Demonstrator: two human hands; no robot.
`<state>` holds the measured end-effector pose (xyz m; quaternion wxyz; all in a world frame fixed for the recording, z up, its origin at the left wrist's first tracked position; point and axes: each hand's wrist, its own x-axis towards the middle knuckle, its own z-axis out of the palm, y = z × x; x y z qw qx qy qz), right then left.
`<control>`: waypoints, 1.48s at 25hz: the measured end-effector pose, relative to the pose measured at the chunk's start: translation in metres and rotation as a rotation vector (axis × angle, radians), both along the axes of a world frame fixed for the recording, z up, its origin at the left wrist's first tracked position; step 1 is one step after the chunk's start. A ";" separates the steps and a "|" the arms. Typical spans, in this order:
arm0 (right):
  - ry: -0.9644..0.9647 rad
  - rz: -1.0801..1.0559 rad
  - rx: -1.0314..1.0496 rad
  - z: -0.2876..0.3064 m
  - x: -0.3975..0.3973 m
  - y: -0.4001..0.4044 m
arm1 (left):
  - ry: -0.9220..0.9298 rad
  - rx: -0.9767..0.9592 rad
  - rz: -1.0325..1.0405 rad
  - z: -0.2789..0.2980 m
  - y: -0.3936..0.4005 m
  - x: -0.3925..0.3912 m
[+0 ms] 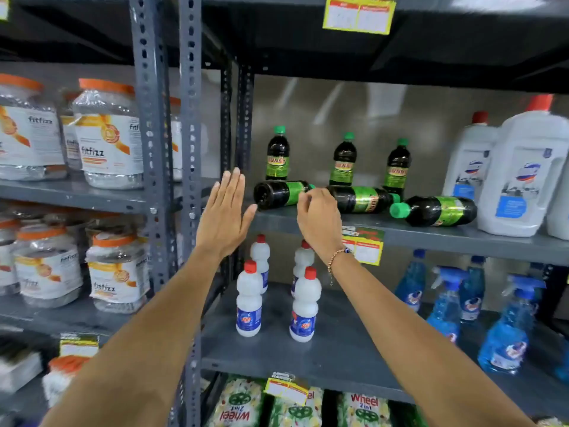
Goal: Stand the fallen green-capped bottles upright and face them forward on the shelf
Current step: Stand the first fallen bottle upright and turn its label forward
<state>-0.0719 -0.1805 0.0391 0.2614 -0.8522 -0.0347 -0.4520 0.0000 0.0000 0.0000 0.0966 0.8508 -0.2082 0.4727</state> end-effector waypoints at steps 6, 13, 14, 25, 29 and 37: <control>0.339 -0.066 0.418 0.038 0.042 0.032 | -0.004 -0.016 -0.040 -0.022 0.021 0.033; 0.710 0.011 0.573 0.066 0.117 0.034 | -0.209 -0.001 0.010 -0.030 0.023 0.045; 0.735 0.022 0.577 0.063 0.130 0.028 | -0.219 0.001 0.018 -0.031 0.023 0.047; 0.161 0.107 0.595 0.032 0.087 0.057 | -0.259 -0.026 -0.032 -0.033 0.024 0.051; 0.056 0.042 0.429 0.028 0.091 0.062 | -0.253 -0.037 -0.031 -0.033 0.025 0.050; 0.346 0.317 0.482 0.027 0.104 0.058 | -0.243 -0.053 -0.063 -0.033 0.025 0.049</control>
